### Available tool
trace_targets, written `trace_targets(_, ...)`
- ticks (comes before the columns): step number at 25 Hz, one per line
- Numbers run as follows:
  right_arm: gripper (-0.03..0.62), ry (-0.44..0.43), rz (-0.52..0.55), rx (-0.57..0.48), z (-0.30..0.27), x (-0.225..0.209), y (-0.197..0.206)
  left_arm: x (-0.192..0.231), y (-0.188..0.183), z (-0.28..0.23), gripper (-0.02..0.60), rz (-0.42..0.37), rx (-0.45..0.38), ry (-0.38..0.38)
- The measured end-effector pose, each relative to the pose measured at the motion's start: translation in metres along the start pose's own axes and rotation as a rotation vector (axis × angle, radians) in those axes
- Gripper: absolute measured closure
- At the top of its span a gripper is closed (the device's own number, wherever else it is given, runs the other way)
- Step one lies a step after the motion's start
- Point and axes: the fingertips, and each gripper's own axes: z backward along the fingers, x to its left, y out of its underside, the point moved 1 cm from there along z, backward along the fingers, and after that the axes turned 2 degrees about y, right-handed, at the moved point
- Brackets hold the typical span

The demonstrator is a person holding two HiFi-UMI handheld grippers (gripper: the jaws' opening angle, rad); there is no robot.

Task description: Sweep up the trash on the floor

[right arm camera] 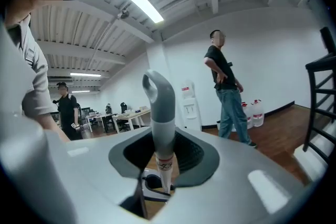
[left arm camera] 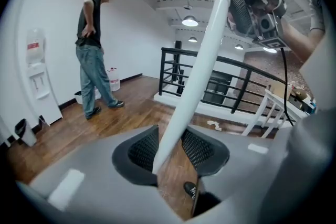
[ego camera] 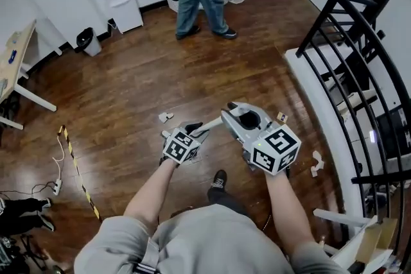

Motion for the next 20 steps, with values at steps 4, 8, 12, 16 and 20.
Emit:
trace_targets(4,0.499,-0.096,0.003,0.015,-0.065,-0.012,-0.010,0.065,0.002,0.008,0.443,0.046,0.002,-0.081)
trace_targets(8,0.499,-0.159,-0.012,0.037,-0.125,-0.013,-0.009,0.124,0.012,0.019,0.443,0.082,0.019,-0.129)
trace_targets(12,0.499,-0.170,-0.030,0.044,-0.192,-0.015,-0.006,0.186,0.025,0.029,0.443,0.099,0.037,-0.143)
trace_targets(16,0.499,-0.135,-0.074,0.043,-0.259,-0.022,0.005,0.240,0.047,0.030,0.443,0.134,0.067,-0.102)
trace_targets(20,0.499,-0.083,-0.115,0.043,-0.313,-0.028,0.027,0.288,0.074,0.021,0.443,0.102,0.121,-0.007)
